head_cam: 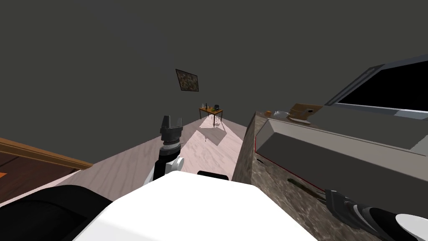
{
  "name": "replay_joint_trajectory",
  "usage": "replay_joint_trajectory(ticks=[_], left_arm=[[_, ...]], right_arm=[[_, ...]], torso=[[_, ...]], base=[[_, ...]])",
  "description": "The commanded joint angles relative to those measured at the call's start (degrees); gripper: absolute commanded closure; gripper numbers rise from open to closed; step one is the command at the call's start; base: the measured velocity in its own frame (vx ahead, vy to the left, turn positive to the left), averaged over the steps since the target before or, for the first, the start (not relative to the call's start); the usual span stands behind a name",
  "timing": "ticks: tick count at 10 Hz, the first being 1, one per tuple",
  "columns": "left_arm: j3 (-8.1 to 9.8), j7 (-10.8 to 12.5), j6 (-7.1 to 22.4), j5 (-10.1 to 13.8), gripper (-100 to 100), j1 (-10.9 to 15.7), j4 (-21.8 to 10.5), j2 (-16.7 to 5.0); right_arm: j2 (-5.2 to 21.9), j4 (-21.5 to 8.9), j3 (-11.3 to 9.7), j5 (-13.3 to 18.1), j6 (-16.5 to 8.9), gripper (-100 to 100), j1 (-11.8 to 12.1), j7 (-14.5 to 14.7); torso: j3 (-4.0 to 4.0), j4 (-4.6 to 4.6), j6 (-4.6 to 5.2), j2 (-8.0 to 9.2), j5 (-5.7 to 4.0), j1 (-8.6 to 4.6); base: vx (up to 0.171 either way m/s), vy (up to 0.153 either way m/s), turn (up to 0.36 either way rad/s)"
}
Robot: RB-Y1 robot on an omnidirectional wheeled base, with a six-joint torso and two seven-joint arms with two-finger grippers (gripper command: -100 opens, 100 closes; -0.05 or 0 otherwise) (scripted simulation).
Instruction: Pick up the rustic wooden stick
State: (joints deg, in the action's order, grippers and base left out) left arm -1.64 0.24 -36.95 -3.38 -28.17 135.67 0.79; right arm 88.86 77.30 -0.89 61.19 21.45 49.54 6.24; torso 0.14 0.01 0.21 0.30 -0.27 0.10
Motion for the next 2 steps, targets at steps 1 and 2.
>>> replay_joint_trajectory(ticks=[1,2], left_arm=[[0.00,0.00,0.00,0.00,0,0.00,0.00,0.00],[0.00,0.00,0.00,0.00,0,0.00,0.00,0.00]], right_arm=[[0.00,0.00,0.00,0.00,0.00,100,0.00,0.00],[0.11,0.02,0.10,-0.03,0.17,0,0.03,-0.09]], torso=[[0.00,0.00,0.00,0.00,0.00,0.00],[0.00,0.00,-0.02,-0.01,-0.04,-0.04]], base=[[-0.010,0.010,-0.022],[0.000,0.000,0.000]])
